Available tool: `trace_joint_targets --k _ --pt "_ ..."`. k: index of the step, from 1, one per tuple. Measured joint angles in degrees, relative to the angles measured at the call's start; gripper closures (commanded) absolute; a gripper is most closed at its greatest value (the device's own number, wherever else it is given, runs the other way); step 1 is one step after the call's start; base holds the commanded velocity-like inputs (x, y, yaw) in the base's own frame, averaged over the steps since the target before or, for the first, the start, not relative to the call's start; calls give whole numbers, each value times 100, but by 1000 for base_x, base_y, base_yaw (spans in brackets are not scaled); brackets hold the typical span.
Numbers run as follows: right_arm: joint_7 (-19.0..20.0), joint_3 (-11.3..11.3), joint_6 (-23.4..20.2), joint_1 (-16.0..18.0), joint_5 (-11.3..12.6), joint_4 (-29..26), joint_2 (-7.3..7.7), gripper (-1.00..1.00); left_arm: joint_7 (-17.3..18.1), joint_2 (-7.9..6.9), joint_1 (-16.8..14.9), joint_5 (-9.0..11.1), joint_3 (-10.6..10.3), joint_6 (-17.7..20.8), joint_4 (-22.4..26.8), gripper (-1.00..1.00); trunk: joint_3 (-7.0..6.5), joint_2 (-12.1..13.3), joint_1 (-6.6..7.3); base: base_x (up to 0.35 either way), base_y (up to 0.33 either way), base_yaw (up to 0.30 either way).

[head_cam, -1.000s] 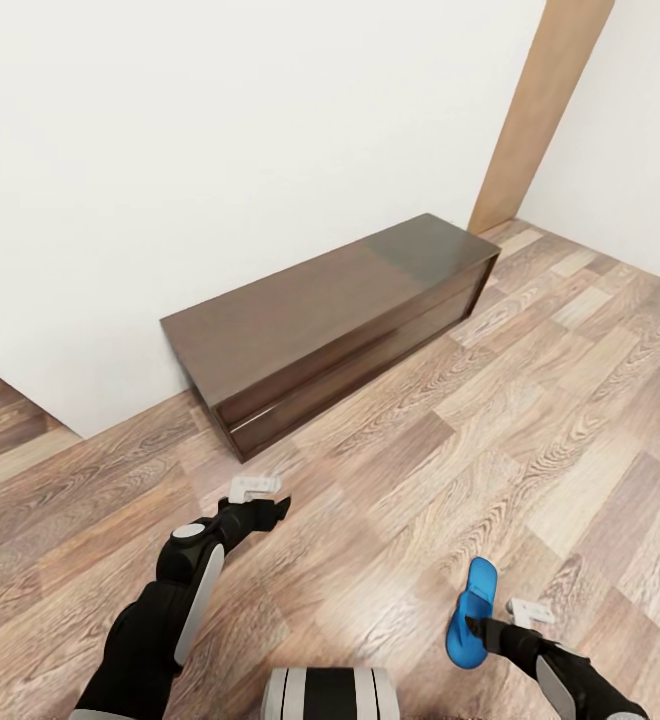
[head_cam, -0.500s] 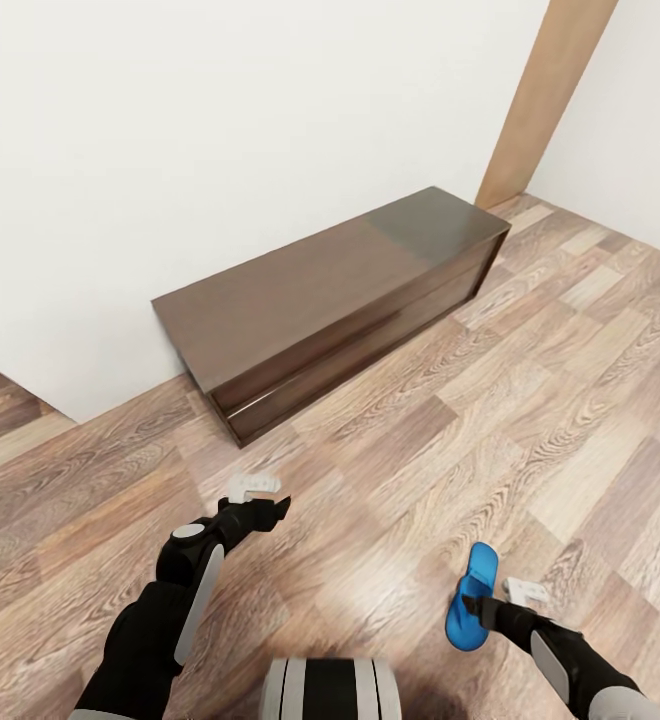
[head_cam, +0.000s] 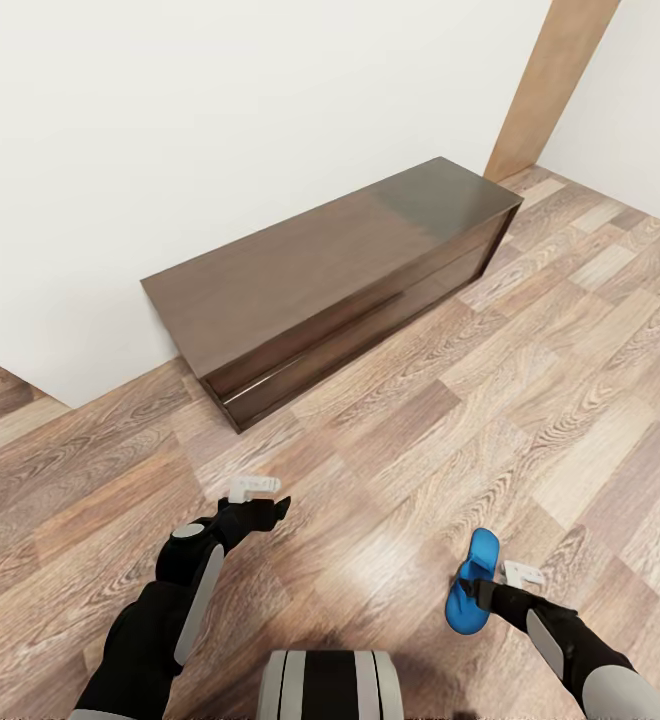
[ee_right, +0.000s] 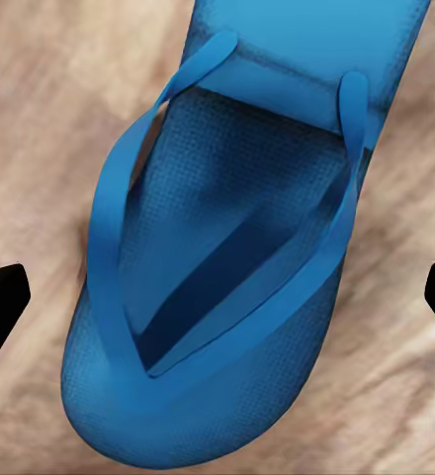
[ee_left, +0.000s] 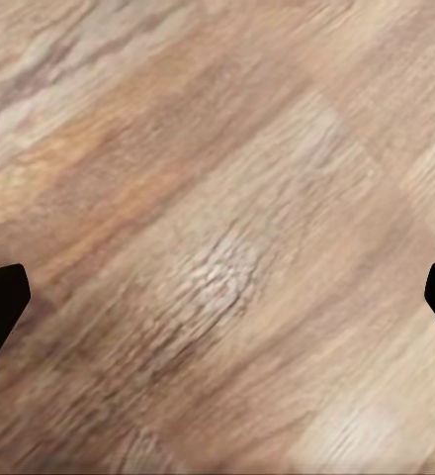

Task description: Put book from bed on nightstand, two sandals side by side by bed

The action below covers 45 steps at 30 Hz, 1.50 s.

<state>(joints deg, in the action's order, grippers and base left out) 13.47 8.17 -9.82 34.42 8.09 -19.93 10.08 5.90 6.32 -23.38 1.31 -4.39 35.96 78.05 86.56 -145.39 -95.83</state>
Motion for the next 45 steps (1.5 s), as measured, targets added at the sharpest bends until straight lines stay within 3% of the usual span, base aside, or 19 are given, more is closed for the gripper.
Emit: trace_joint_targets --k 13,28,40,45 --pt "-11 0 -431 357 -1 -11 -1 -100 5 -2 0 0 0 -1 -8 -100 288 -17 -34 0 0 0" --pt "-3 -6 -410 372 -1 -3 -29 -100 3 -8 0 1 19 -5 -4 -100 289 -18 -33 0 0 0" --pt "-13 -1 -395 371 -24 3 -33 -100 -1 -8 0 0 19 -1 0 -100 554 -33 -64 0 0 0" --pt "-33 16 -397 372 -4 4 -33 -100 -1 -8 0 1 20 -1 0 -100 555 -34 -64 0 0 0"
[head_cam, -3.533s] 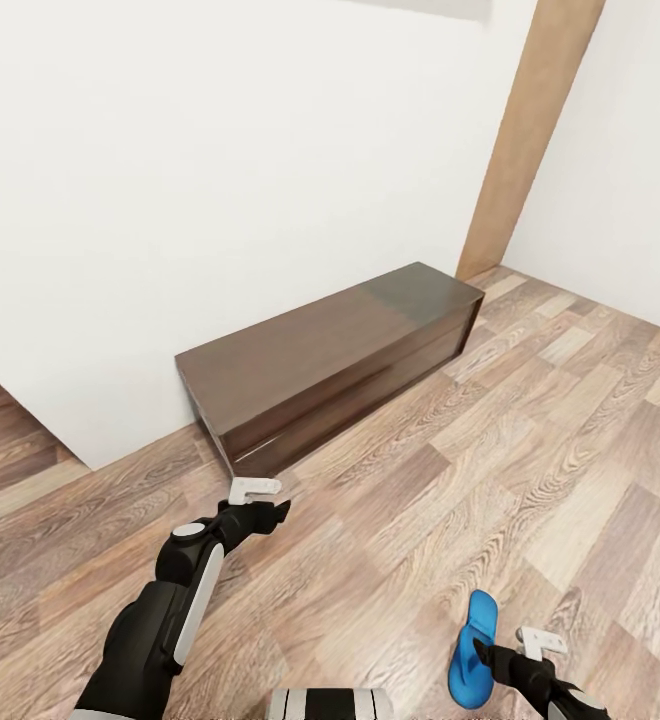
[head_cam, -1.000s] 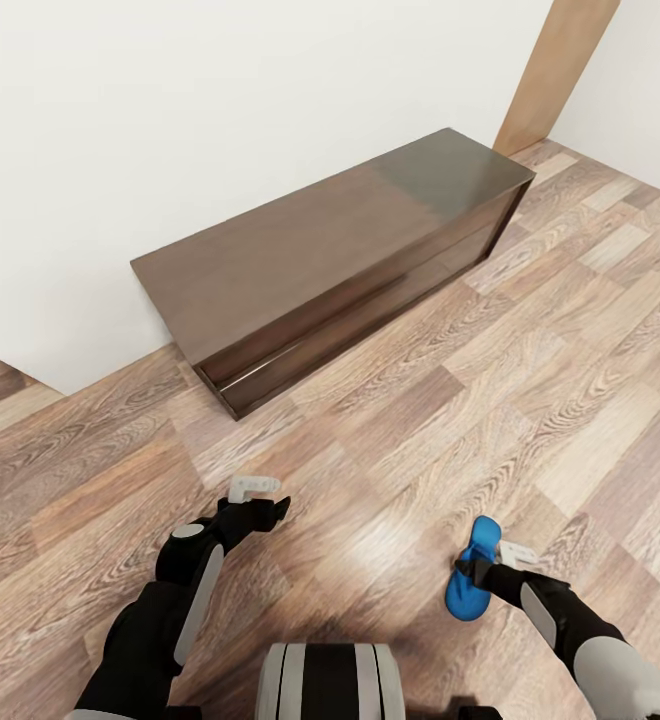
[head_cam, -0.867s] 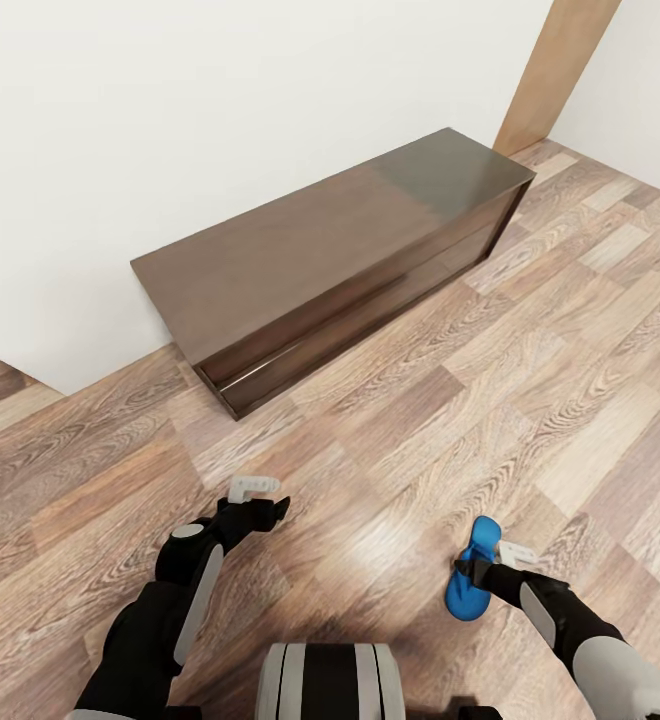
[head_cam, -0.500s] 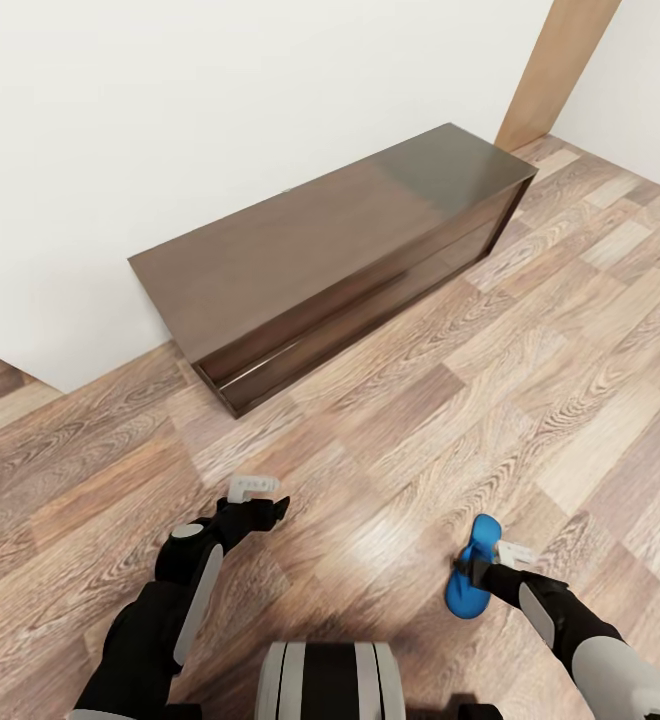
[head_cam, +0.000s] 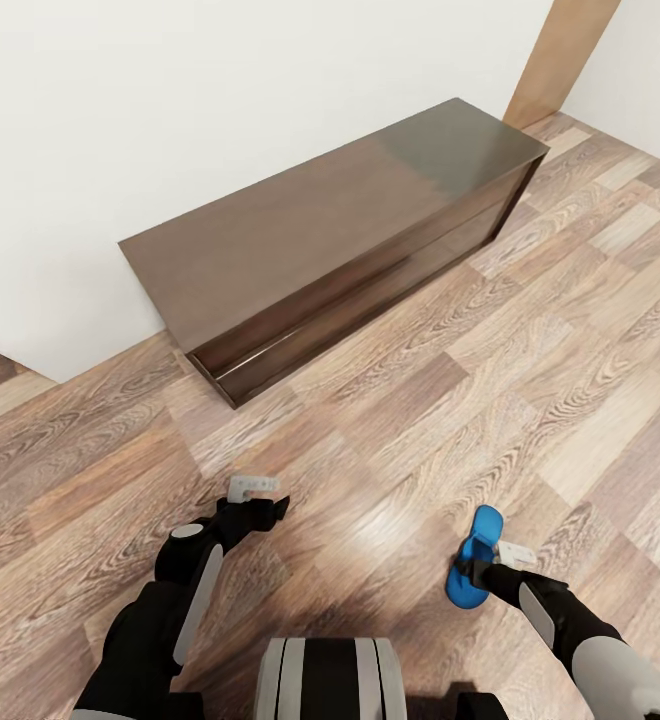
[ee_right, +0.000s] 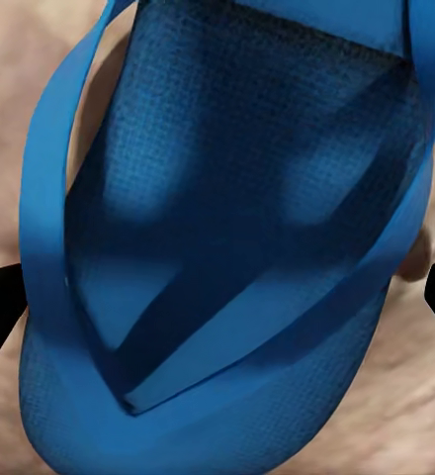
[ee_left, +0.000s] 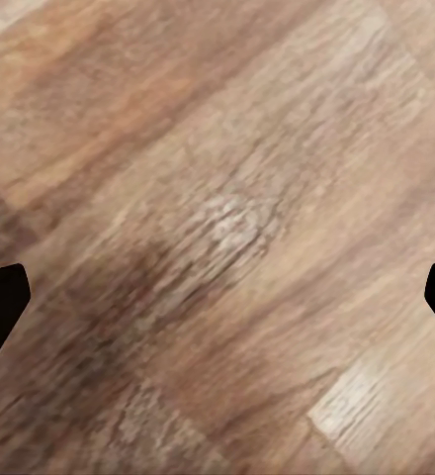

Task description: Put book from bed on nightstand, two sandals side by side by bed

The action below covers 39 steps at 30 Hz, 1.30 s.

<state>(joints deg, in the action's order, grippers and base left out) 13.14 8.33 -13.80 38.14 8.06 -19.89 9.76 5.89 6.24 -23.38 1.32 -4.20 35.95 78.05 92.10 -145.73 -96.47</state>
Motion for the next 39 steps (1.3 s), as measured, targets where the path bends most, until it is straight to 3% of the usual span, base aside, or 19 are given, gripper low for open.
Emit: trace_joint_targets --k 11,12,21,23,27,39 --pt "17 -27 -22 7 90 -23 3 -100 15 -1 2 0 2 -4 4 -100 66 -5 -4 0 0 0" --pt "16 -26 -29 6 89 -29 2 100 16 -1 1 0 1 -4 4 -100 66 -5 -4 0 0 0" --pt "18 -28 -29 6 81 -31 2 100 10 -1 1 4 9 -6 43 -100 66 -5 -4 0 0 0" --pt "-8 -9 -7 1 -50 2 1 100 9 0 0 59 17 -3 52 -100 23 -2 -2 0 0 0" --pt "-3 -15 -1 1 -44 2 0 100 6 -7 0 166 23 -1 52 -100 -66 4 8 0 0 0" --pt "8 -20 9 -3 -55 -7 0 100 0 -9 0 194 24 0 10 -100 -332 20 39 0 0 0"
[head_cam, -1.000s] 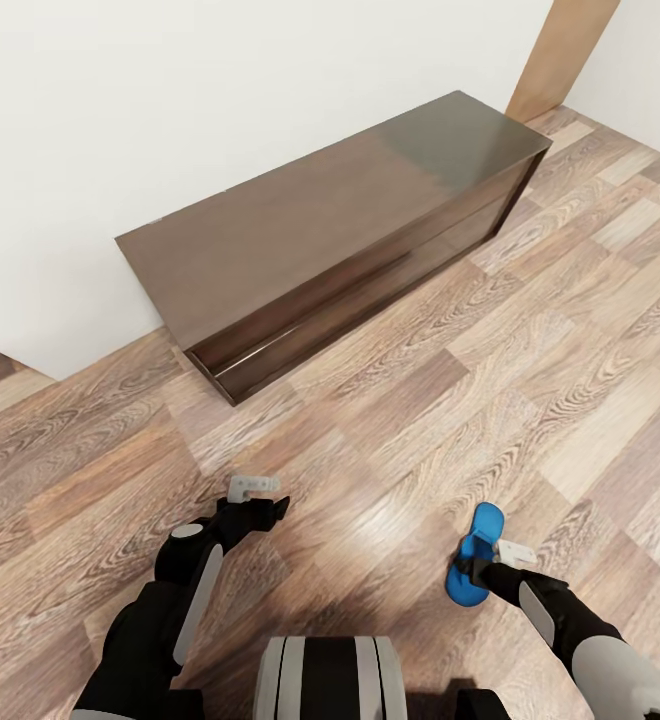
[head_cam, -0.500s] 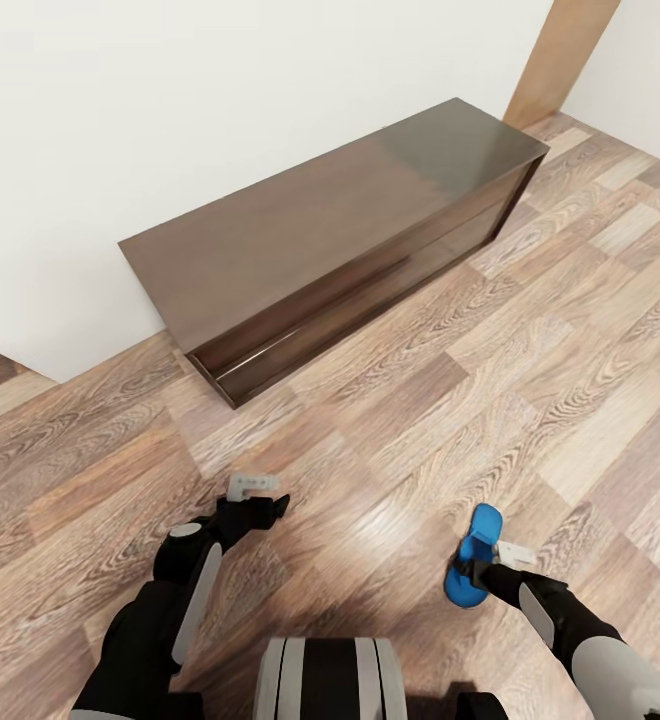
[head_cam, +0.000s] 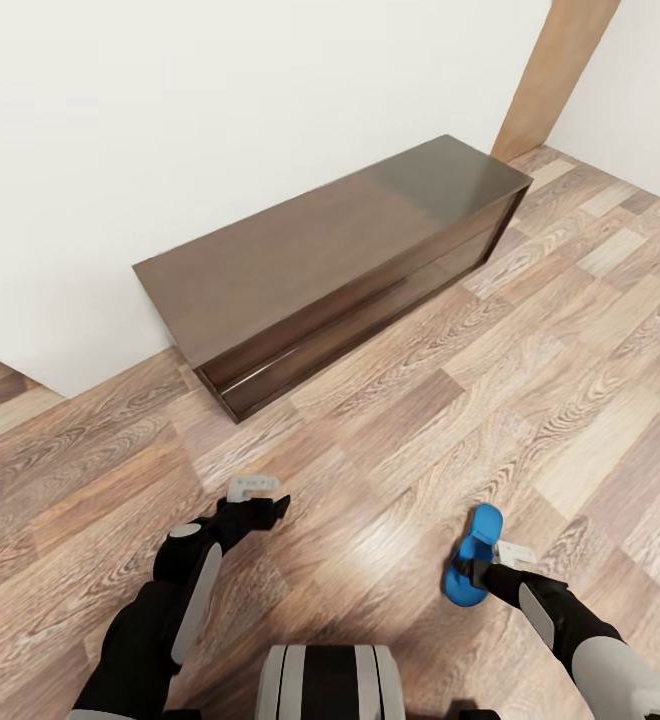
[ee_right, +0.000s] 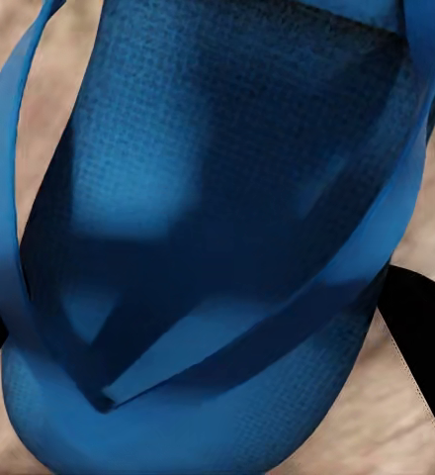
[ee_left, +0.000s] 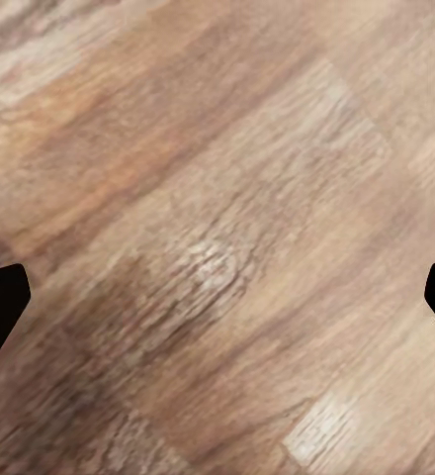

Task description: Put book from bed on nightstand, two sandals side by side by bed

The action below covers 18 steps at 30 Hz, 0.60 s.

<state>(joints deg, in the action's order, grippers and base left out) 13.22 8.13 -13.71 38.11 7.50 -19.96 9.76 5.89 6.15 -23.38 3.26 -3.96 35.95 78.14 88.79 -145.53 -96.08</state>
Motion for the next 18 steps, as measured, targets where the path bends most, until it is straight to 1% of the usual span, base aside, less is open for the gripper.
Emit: trace_joint_targets --k 9,14,18 --pt "22 -29 9 -1 -2 -9 0 100 0 0 0 -6 -9 0 -19 -100 -199 12 23 0 0 3" --pt "25 -25 12 1 -1 -9 0 100 0 0 0 -8 -9 0 -19 -100 -310 19 36 0 0 116" --pt "48 -24 16 0 -1 -9 0 100 0 0 0 -9 -9 1 -19 -100 -399 24 46 0 0 41"
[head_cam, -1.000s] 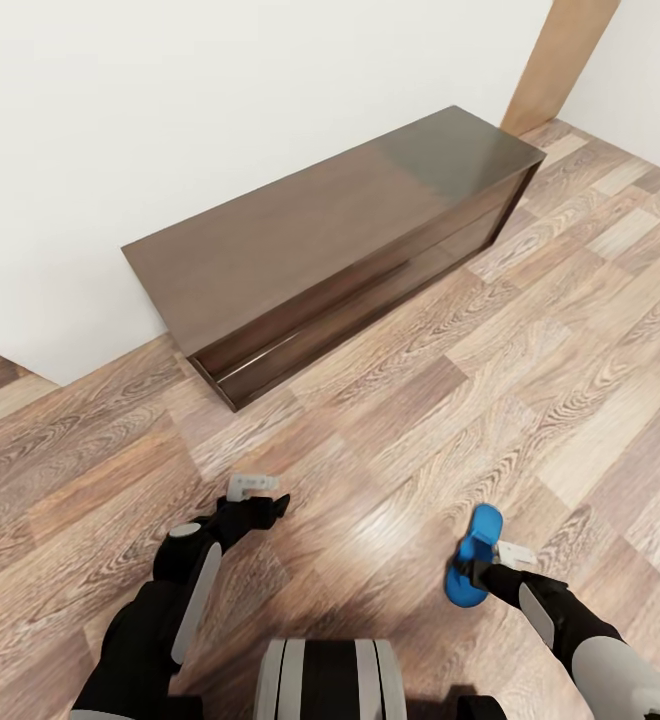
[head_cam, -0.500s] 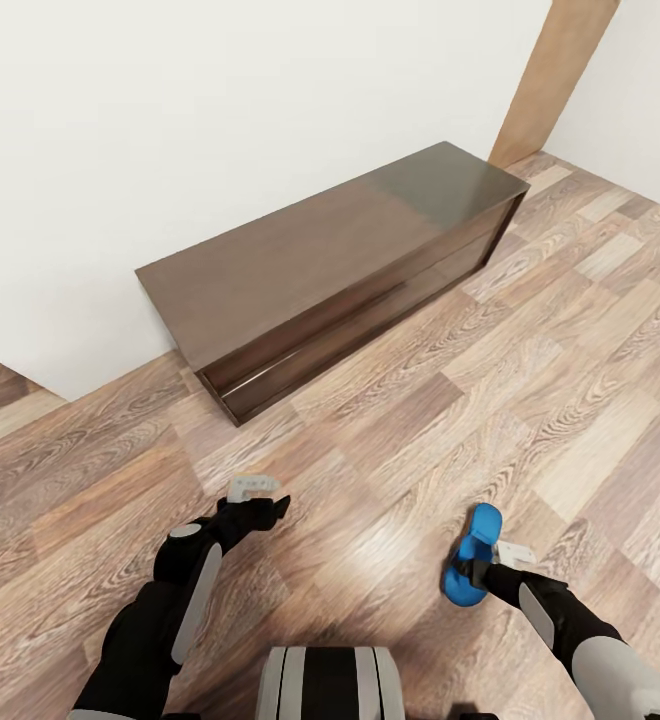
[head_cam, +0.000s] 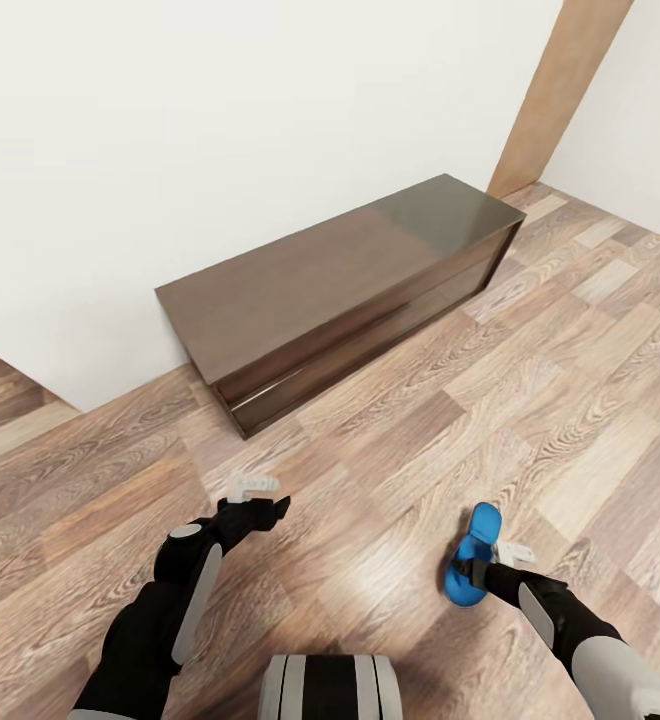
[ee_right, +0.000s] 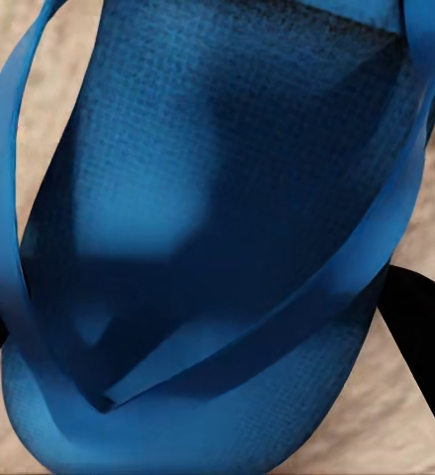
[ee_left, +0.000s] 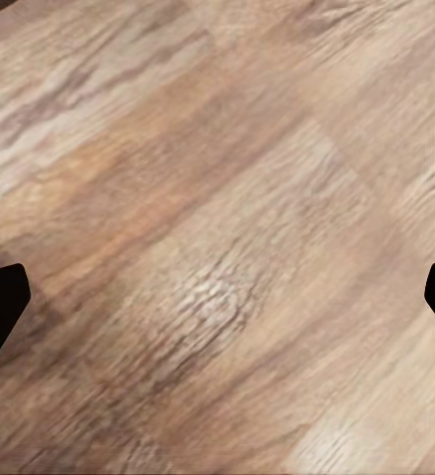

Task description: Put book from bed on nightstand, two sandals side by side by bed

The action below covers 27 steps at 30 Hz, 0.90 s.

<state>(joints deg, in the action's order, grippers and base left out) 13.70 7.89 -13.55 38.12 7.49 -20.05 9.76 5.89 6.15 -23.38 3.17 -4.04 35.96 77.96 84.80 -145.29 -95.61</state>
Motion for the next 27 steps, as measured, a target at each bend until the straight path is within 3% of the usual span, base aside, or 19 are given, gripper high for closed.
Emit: trace_joint_targets --k 13,16,17,18,27 --pt "11 12 6 -5 0 -168 3 100 0 0 0 0 0 -1 0 -100 -288 17 34 0 0 2" --pt "-9 8 -6 -6 -1 -175 0 100 0 0 0 -1 -8 3 0 -100 -354 21 41 0 0 204" --pt "-8 1 -53 -6 -1 -180 0 100 -9 -17 2 -21 15 -7 -585 -100 -376 23 43 0 0 279" --pt "-7 -2 -57 -6 -1 -182 0 100 -23 -20 1 -19 58 -28 -807 -100 -399 24 46 0 0 280" --pt "6 -9 -86 -7 -9 -611 0 100 -52 -34 0 -11 479 -244 -1470 -100 -598 36 70 0 0 280"
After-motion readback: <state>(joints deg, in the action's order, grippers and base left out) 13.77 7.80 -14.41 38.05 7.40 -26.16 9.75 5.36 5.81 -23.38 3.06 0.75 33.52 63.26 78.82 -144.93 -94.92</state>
